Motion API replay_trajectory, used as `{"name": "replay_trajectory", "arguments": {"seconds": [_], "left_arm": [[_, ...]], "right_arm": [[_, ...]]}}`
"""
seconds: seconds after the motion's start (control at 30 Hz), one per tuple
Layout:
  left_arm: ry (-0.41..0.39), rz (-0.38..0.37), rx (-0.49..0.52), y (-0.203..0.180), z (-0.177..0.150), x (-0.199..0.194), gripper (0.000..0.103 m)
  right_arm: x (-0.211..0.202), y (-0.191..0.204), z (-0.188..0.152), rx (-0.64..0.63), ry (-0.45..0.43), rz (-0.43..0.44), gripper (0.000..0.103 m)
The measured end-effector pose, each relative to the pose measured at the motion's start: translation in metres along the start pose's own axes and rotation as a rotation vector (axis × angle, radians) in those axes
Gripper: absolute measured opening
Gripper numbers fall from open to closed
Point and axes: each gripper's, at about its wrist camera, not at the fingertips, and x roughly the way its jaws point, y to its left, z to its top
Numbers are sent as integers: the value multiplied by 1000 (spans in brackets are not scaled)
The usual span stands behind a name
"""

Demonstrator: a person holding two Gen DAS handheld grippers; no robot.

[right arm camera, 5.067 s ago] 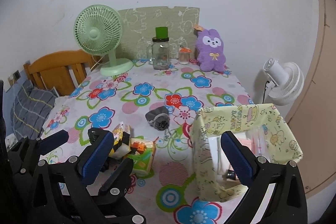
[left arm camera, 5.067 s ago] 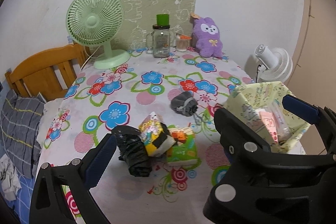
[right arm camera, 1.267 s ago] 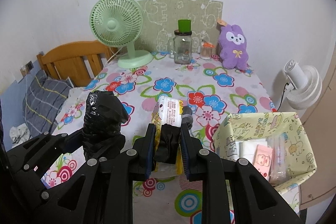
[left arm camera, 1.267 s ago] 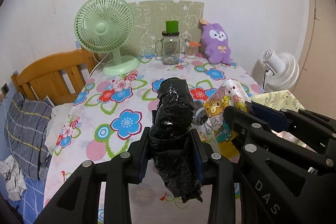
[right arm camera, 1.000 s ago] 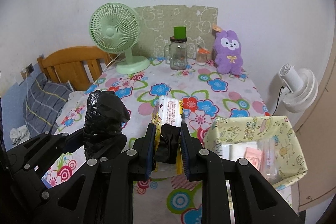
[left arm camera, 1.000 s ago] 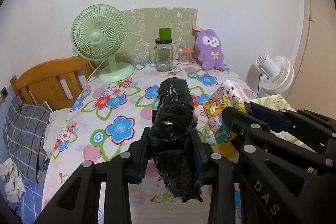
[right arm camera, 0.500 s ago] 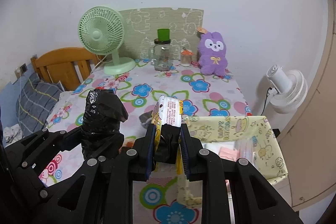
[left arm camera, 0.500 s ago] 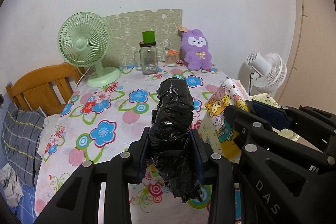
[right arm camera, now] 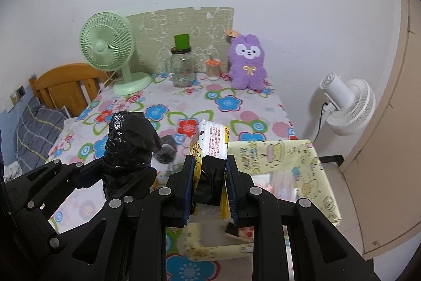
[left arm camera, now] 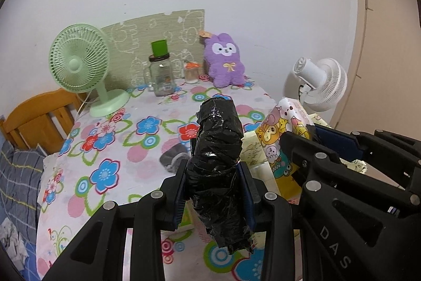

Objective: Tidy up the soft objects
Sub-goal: 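Lift and carry the black umbrella and yellow-white package toward the yellow-green box, then lower the umbrella with the left gripper while the right gripper lowers the package into the box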

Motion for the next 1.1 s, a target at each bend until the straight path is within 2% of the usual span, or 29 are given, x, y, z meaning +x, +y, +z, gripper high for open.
{"name": "replay_trajectory", "arguments": {"seconds": [0.47,1.1], "left_arm": [[-6,-39,69,-39,14,15,36],[48,-125,134,-87,21,51,36]], "right_arm": [[3,-40,1,54,-7,-44,26],[25,-97,-8,133,38,-92,26]]}}
